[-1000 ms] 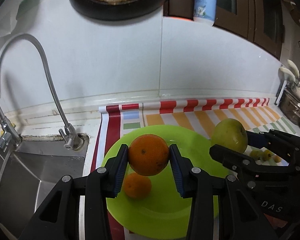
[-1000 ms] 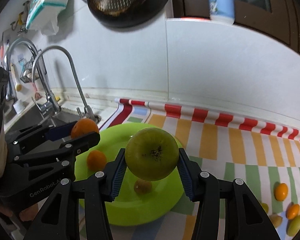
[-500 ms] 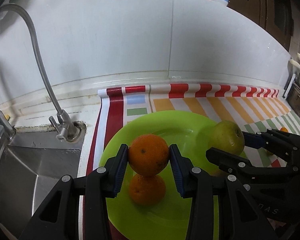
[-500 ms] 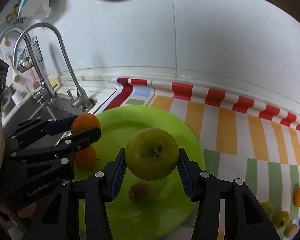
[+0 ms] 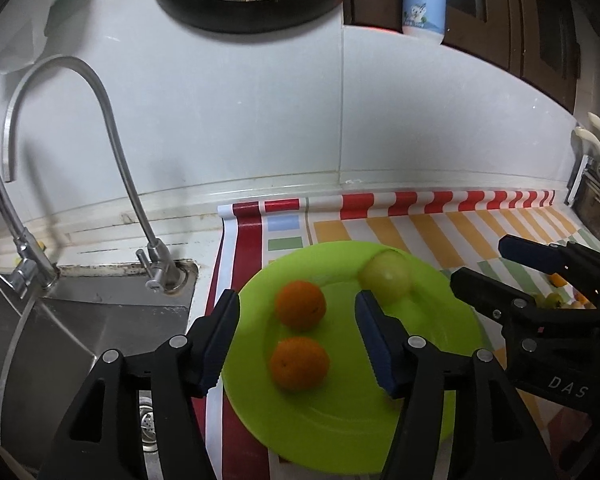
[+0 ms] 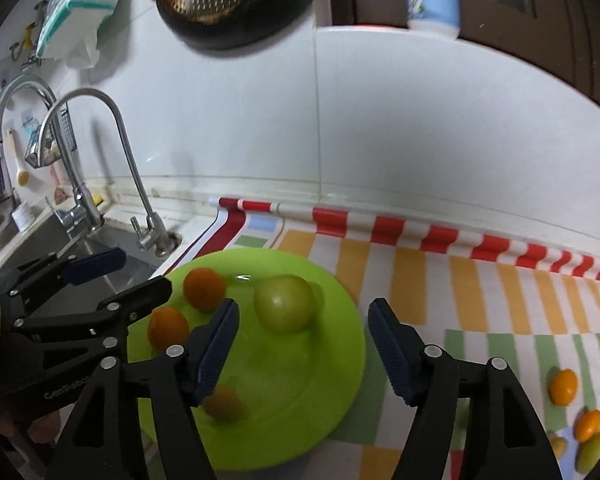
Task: Organize fruits
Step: 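Lift both open grippers away from the plate, then move the right gripper toward the yellow-green apple while the left gripper approaches the fruit row, then grasp the large yellow-green apple with the right gripper while the left gripper grasps a small green fruit, then carry both fruits onto the green plate and open both grippers to release them, then withdraw both open grippers from the plate toward the remaining fruits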
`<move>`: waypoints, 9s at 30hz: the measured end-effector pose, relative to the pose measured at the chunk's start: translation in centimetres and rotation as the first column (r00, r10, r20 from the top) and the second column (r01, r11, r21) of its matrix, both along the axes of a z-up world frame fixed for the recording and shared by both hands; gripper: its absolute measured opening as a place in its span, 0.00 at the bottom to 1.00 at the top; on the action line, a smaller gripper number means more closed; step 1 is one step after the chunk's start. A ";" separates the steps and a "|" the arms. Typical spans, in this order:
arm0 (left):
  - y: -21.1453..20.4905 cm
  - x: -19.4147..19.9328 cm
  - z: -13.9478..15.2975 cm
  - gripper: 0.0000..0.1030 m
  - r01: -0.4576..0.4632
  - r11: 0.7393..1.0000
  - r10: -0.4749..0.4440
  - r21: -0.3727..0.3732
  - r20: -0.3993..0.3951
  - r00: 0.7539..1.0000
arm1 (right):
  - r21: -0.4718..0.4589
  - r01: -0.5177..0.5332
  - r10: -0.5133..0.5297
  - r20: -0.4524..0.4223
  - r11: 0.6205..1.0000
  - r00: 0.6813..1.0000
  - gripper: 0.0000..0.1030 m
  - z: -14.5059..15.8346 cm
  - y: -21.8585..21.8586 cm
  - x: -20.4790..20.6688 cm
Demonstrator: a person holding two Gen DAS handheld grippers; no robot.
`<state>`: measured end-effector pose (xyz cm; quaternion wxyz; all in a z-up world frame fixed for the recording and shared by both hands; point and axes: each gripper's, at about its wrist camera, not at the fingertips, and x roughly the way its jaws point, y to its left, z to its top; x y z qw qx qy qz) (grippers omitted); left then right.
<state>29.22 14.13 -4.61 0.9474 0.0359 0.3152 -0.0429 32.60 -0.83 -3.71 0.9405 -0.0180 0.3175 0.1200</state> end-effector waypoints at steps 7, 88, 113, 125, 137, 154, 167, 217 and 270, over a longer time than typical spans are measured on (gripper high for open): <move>-0.3 -2.8 1.7 0.65 -0.007 1.000 0.008 -0.017 0.030 1.000 | -0.002 0.049 -0.049 0.029 0.999 0.998 0.72 1.4 -1.1 -2.8; -22.5 -11.2 3.9 0.92 0.303 0.953 -0.304 0.021 0.124 0.945 | 0.016 0.445 -0.445 0.070 0.896 0.893 0.81 3.7 -23.7 -17.8; -27.5 -3.4 -3.9 0.46 0.468 0.882 -0.461 0.053 -0.106 0.881 | 0.015 0.495 -0.487 -0.159 0.869 0.859 0.76 -4.1 -26.4 -12.0; -29.0 -1.1 -6.0 0.38 0.504 0.863 -0.489 0.045 -0.176 0.854 | 0.025 0.497 -0.481 -0.215 0.867 0.850 0.63 -5.6 -27.2 -10.6; -29.4 -0.1 -6.7 0.29 0.497 0.867 -0.480 0.023 -0.226 0.848 | 0.022 0.508 -0.492 -0.220 0.861 0.842 0.50 -6.0 -27.8 -9.8; -27.0 -3.7 -2.8 0.29 0.471 0.882 -0.468 -0.019 -0.144 0.872 | 0.055 0.456 -0.442 -0.168 0.888 0.881 0.50 -3.3 -25.8 -12.1; -22.5 -8.2 0.6 0.29 0.385 0.922 -0.388 -0.050 -0.063 0.920 | 0.062 0.339 -0.335 -0.072 0.939 0.939 0.50 0.7 -21.6 -15.1; -5.6 -11.6 5.6 0.29 0.125 0.991 -0.121 -0.051 0.066 0.990 | 0.067 0.018 -0.026 0.111 0.998 0.993 0.50 6.1 -4.9 -13.6; -2.9 -4.4 -0.4 0.56 -0.010 0.999 0.007 -0.030 -0.082 0.997 | 0.042 -0.034 0.035 -0.027 0.999 0.999 0.66 0.5 -2.7 -2.8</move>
